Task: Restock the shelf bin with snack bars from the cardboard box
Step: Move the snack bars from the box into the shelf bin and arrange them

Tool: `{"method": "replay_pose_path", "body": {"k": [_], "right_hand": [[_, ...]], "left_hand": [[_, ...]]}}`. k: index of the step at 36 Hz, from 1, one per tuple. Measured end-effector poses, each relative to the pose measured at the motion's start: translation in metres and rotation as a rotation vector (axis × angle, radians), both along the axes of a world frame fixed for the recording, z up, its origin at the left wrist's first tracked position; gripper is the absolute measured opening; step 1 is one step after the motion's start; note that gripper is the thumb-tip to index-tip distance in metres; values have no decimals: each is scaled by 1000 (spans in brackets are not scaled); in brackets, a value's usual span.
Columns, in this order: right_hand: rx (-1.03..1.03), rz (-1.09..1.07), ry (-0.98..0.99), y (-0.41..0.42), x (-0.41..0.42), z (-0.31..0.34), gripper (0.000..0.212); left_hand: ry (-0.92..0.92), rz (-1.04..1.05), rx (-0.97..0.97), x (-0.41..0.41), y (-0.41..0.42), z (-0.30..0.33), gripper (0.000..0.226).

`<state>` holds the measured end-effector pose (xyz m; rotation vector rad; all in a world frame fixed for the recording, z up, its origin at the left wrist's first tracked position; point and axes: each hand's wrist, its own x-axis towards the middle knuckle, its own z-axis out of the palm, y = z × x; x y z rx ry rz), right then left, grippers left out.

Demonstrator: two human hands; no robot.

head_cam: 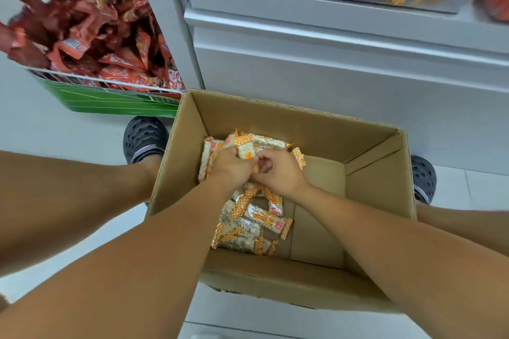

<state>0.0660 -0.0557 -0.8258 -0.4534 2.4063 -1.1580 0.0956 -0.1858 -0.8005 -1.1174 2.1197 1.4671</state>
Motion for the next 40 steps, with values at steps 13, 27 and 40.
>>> {"method": "replay_pose_path", "body": {"k": [13,27,40], "right_hand": [[448,-131,-34,39,2,-24,30],[-330,-228,-825,8,3,25,29],[447,-92,-271,30,7,-27,39]], "left_hand": [[-110,191,230,2,-6,9,69],[-101,185,228,0,5,24,87],[-97,196,112,3,-6,19,88]]}}
